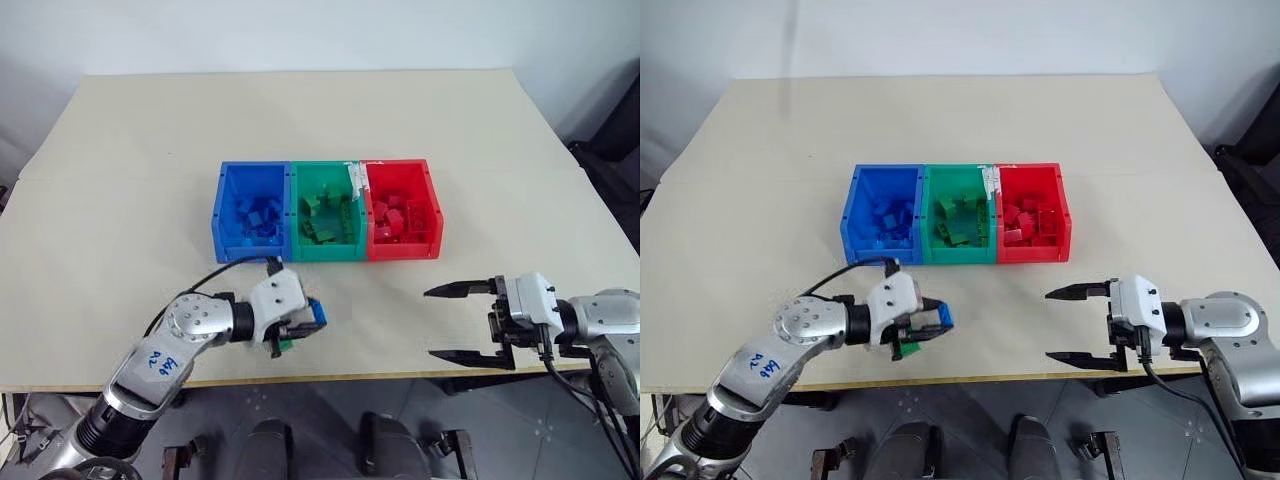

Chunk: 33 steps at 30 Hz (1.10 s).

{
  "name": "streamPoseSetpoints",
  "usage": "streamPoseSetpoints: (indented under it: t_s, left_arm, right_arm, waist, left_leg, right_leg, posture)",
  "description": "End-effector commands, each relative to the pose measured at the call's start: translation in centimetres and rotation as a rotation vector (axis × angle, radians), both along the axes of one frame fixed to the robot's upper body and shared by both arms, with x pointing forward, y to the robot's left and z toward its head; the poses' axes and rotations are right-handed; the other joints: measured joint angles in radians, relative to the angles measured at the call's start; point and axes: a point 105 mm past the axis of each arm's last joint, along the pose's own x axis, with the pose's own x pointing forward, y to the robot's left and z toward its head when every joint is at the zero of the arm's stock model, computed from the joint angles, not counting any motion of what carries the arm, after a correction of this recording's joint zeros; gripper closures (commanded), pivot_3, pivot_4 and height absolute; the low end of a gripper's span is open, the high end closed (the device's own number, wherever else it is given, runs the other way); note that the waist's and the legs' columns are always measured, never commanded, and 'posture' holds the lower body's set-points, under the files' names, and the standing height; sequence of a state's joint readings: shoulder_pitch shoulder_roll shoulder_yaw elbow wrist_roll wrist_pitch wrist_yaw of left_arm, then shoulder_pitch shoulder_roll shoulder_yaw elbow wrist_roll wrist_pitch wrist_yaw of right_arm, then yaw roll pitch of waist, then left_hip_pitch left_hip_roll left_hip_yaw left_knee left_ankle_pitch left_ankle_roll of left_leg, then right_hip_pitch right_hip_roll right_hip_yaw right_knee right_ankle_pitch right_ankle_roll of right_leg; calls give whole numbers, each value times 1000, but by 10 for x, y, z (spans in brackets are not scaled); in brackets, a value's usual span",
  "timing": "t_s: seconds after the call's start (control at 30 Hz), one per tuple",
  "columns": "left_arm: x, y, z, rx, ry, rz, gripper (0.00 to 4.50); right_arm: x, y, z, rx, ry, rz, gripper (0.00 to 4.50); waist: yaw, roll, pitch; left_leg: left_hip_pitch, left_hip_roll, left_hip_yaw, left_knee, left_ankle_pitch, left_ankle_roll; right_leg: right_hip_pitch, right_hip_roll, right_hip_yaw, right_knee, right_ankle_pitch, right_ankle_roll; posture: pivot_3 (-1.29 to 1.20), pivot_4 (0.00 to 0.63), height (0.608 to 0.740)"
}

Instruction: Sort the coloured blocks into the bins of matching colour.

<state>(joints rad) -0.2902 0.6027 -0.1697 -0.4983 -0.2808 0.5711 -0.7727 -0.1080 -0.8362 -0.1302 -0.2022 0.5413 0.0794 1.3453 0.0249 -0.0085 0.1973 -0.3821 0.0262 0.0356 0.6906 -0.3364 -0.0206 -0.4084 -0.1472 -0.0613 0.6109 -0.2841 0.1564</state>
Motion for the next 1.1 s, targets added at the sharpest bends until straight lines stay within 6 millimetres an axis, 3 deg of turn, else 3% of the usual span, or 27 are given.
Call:
streamPoseSetpoints:
  t_s: [0.03,0.17,0.3,0.4,0.53,0.73,0.87,1.1]
  left_arm:
    - [0,8,37,-142,-141,-41,3042]
    - [26,52,69,-249,-286,122,3042]
    - [58,93,73,-247,-269,290,3042]
    - [80,105,79,-249,-289,359,3042]
    - [92,97,89,-296,-272,317,1680]
    - [80,109,85,-277,-268,307,16]
    - [51,146,74,-238,-298,348,16]
    - [-12,214,35,-99,-211,430,16]
  right_arm:
    - [1,3,23,120,-61,-46,0]
    - [-4,19,44,347,-137,-83,0]
    - [-5,31,45,389,-152,-107,0]
    - [-4,34,41,383,-147,-112,0]
    - [0,34,36,330,-137,-85,0]
    - [5,32,34,288,-128,-54,0]
    - [11,32,32,256,-107,-8,0]
    - [19,32,24,165,-51,118,0]
  waist:
    - [0,0,0]
    - [0,0,0]
    - [1,0,0]
    - [4,0,0]
    - [1,-1,-1]
    - [-14,-1,-1]
    - [-33,-1,-1]
    - [-23,-1,-1]
  left_leg:
    - [0,0,0,0,0,0]
    - [0,0,0,1,0,0]
    - [0,0,0,1,0,0]
    - [0,0,0,1,0,0]
    - [-1,0,0,2,0,0]
    - [-1,0,0,1,0,1]
    - [-1,0,1,1,0,1]
    - [-1,1,1,1,-2,1]
  right_leg:
    - [0,0,0,0,0,0]
    - [0,0,0,1,0,0]
    - [0,0,0,1,0,0]
    - [0,0,-1,1,1,1]
    - [0,0,-1,1,1,1]
    - [-1,0,-1,1,1,1]
    - [-1,0,0,1,1,1]
    - [-1,0,-1,0,1,1]
  posture:
    - [0,150,740]
    - [0,150,740]
    - [0,150,740]
    - [0,150,740]
    - [0,150,740]
    - [0,150,740]
    - [0,150,740]
    - [0,150,740]
